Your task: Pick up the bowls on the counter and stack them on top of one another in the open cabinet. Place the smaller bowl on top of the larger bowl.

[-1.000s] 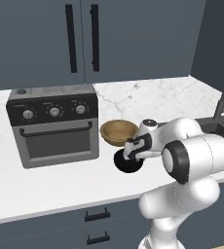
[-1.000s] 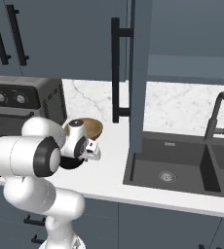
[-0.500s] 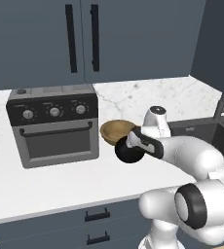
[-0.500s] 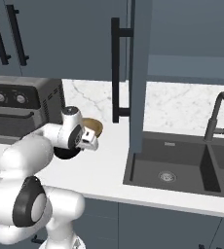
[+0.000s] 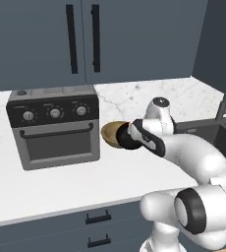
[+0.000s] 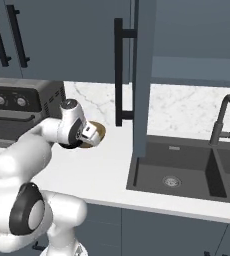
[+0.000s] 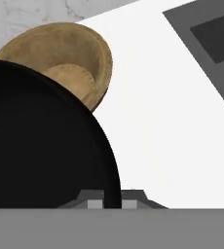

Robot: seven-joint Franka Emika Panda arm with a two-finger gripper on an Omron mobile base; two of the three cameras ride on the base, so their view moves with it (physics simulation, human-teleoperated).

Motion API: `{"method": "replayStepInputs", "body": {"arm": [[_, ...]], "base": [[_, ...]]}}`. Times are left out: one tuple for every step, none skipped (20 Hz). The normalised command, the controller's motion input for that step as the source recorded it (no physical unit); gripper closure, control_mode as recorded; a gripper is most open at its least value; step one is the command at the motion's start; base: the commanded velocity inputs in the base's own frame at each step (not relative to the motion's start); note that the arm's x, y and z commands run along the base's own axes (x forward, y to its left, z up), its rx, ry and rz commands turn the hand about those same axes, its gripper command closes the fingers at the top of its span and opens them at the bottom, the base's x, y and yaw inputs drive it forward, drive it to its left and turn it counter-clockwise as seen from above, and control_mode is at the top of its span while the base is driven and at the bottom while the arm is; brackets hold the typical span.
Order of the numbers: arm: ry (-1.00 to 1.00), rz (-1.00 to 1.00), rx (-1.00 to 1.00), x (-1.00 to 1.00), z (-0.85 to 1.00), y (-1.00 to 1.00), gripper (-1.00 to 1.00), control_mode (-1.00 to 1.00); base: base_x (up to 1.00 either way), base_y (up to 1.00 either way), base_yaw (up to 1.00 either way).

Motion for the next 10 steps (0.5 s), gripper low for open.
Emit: {"method": "replayStepInputs", "body": {"arm": [[0.09, -0.24, 0.0, 1.0, 0.09, 0.0, 1.0, -1.0], [0.07, -0.22, 0.0, 1.0, 0.01, 0.0, 1.0, -1.0], [0.07, -0.2, 0.0, 1.0, 0.0, 0.0, 1.0, -1.0], [0.05, -0.19, 0.0, 1.0, 0.0, 0.0, 1.0, -1.0], [0.05, -0.16, 0.0, 1.0, 0.0, 0.0, 1.0, -1.0], [0.04, -0.09, 0.0, 0.94, 0.0, 0.0, 1.0, -1.0], [0.18, 0.0, 0.0, 0.78, 0.0, -0.07, 1.0, -1.0], [0.12, 0.0, 0.0, 0.51, -0.09, -0.03, 1.0, -1.0], [0.09, 0.0, 0.0, 0.44, -0.11, -0.11, 1.0, -1.0], [0.09, 0.0, 0.0, 0.39, -0.17, -0.08, 1.0, -1.0]], "base": [[0.0, 0.0, 0.0], [0.0, 0.0, 0.0], [0.0, 0.0, 0.0], [0.0, 0.0, 0.0], [0.0, 0.0, 0.0], [0.0, 0.0, 0.0], [0.0, 0.0, 0.0], [0.0, 0.0, 0.0], [0.0, 0.0, 0.0], [0.0, 0.0, 0.0]]}}
